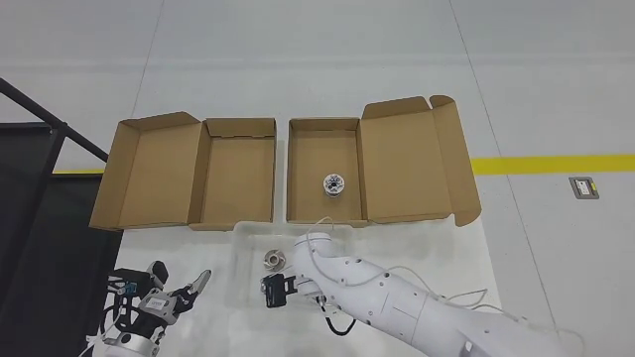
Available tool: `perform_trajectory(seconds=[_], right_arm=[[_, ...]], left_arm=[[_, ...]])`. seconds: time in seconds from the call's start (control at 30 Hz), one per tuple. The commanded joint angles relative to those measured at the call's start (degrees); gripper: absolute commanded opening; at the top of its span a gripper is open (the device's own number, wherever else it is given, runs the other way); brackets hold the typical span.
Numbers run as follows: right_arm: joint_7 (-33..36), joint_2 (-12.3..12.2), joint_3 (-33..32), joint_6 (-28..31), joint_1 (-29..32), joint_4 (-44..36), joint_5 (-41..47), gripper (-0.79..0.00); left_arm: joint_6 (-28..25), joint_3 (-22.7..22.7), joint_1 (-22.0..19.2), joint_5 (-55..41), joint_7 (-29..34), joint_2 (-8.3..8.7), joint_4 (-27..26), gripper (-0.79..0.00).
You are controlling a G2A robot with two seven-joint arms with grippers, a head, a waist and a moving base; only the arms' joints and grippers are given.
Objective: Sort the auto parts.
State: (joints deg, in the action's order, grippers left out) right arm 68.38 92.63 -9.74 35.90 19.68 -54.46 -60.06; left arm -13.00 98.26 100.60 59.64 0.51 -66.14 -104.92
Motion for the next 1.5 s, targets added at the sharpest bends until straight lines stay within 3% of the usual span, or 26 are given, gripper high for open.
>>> perform_trajectory(seconds=[0.0,0.17,0.33,0.5,1.1,1.47], right_arm=[[-0.2,0.5,0.0,0.2,0.0,0.9,-0.3,-0.305],[-1.0,1.7,0.0,1.0,-0.3,3.2,-0.6,-0.302],[-0.7,2.5,0.0,0.7,-0.7,3.8,-0.6,-0.388],[-0.6,2.8,-0.8,-0.1,-1.2,4.7,-0.4,-0.409],[-3.2,1.1,-6.0,-3.8,-0.6,2.8,-4.6,-0.403],[-2.7,1.0,-8.0,-2.9,0.4,5.2,-4.7,-0.462]], left_arm=[[0.0,0.0,0.0,0.0,0.0,0.00,0.0,0.000],[0.0,0.0,0.0,0.0,0.0,0.00,0.0,0.000],[0.0,0.0,0.0,0.0,0.0,0.00,0.0,0.000],[0.0,0.0,0.0,0.0,0.0,0.00,0.0,0.000],[0.0,0.0,0.0,0.0,0.0,0.00,0.0,0.000],[0.0,0.0,0.0,0.0,0.0,0.00,0.0,0.000]])
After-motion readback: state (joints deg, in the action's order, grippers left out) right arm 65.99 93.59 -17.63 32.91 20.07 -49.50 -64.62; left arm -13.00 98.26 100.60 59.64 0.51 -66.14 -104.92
